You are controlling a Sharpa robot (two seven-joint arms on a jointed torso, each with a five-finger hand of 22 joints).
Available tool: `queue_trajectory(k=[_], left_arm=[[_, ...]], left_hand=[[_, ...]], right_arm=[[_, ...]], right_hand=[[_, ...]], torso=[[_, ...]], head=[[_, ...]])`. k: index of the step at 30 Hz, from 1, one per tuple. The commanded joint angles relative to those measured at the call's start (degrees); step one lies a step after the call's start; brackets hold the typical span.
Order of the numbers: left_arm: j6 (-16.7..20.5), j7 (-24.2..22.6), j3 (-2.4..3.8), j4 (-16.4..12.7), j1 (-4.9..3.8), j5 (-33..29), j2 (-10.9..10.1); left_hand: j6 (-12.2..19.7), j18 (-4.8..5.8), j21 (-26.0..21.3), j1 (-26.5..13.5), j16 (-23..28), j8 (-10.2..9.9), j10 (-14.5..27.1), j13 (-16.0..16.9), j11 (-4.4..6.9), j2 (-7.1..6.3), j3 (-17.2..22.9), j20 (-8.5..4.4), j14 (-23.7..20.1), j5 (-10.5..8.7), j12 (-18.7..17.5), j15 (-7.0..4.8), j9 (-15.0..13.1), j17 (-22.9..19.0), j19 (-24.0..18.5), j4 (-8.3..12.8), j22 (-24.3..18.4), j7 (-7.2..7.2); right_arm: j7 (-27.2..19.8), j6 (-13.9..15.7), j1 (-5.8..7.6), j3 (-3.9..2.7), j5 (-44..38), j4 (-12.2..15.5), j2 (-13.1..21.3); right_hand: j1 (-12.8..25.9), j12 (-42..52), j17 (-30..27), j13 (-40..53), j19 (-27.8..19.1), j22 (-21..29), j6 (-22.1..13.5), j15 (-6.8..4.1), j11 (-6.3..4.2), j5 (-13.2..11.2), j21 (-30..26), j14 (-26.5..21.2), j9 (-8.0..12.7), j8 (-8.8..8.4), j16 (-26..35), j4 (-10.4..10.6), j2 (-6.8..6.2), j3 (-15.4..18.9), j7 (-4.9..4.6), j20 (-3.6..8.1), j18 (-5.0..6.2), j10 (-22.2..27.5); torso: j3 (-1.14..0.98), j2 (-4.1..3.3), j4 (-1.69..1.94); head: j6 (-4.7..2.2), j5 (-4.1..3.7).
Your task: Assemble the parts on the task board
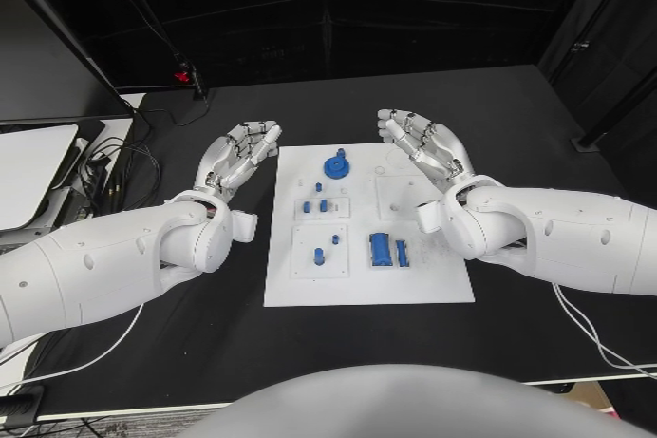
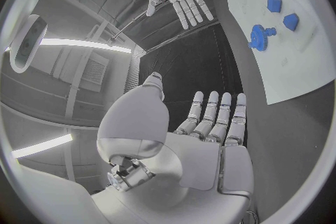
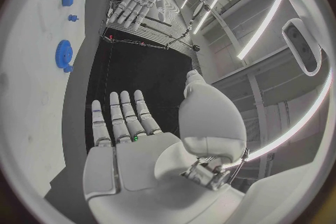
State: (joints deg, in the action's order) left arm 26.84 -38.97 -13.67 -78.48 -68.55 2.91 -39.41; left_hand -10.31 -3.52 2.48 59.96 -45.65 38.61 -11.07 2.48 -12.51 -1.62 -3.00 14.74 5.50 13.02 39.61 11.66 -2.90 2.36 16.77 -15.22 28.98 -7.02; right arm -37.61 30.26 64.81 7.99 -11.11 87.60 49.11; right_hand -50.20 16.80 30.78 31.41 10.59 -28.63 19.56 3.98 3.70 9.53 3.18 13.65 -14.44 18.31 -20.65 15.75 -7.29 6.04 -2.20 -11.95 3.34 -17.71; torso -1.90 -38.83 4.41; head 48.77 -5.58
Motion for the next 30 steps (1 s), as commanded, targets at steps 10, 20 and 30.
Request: queue_trajectory(k=[10, 20, 30], left_arm=[[7.99, 4.22, 6.33, -5.32, 3.85, -1.34, -2.46], [16.76, 8.90, 13.26, -11.13, 8.14, -2.83, -5.12], [17.28, 9.18, 13.67, -11.48, 8.39, -2.91, -5.28]], left_hand=[[10.31, 3.52, -2.48, -53.56, 40.73, -34.45, 11.07, -2.48, 12.51, 1.62, 3.00, -14.74, -5.50, -13.02, -35.36, -11.66, 2.90, -2.36, -16.77, 15.22, -28.98, 7.02], [10.31, 3.52, -2.48, -59.96, 45.65, -38.61, 11.07, -2.48, 12.51, 1.62, 3.00, -14.74, -5.50, -13.02, -39.61, -11.66, 2.90, -2.36, -16.77, 15.22, -28.98, 7.02], [10.31, 3.52, -2.48, -59.96, 45.65, -38.61, 11.07, -2.48, 12.51, 1.62, 3.00, -14.74, -5.50, -13.02, -39.61, -11.66, 2.90, -2.36, -16.77, 15.22, -28.98, 7.02]], right_arm=[[4.55, 8.09, -2.68, -4.64, 6.36, 1.36, -2.55], [7.81, 13.85, -4.65, -7.99, 11.10, 2.35, -4.42], [7.82, 13.86, -4.65, -7.99, 11.11, 2.35, -4.42]], right_hand=[[43.95, -16.80, -30.78, -27.39, -10.59, 28.63, -19.56, -3.98, -3.70, -9.53, -3.18, -13.65, 14.44, -18.31, 20.65, -15.75, 7.29, -6.04, 2.20, 11.95, -3.34, 17.71], [50.20, -16.80, -30.78, -31.41, -10.59, 28.63, -19.56, -3.98, -3.70, -9.53, -3.18, -13.65, 14.44, -18.31, 20.65, -15.75, 7.29, -6.04, 2.20, 11.95, -3.34, 17.71], [50.20, -16.80, -30.78, -31.41, -10.59, 28.63, -19.56, -3.98, -3.70, -9.53, -3.18, -13.65, 14.44, -18.31, 20.65, -15.75, 7.29, -6.04, 2.20, 11.95, -3.34, 17.71]], torso=[[0.52, 2.06, -1.24], [1.50, 6.03, -3.49], [1.90, 7.65, -4.41]], head=[[-3.82, 1.59], [-11.33, 4.42], [-14.39, 5.58]])
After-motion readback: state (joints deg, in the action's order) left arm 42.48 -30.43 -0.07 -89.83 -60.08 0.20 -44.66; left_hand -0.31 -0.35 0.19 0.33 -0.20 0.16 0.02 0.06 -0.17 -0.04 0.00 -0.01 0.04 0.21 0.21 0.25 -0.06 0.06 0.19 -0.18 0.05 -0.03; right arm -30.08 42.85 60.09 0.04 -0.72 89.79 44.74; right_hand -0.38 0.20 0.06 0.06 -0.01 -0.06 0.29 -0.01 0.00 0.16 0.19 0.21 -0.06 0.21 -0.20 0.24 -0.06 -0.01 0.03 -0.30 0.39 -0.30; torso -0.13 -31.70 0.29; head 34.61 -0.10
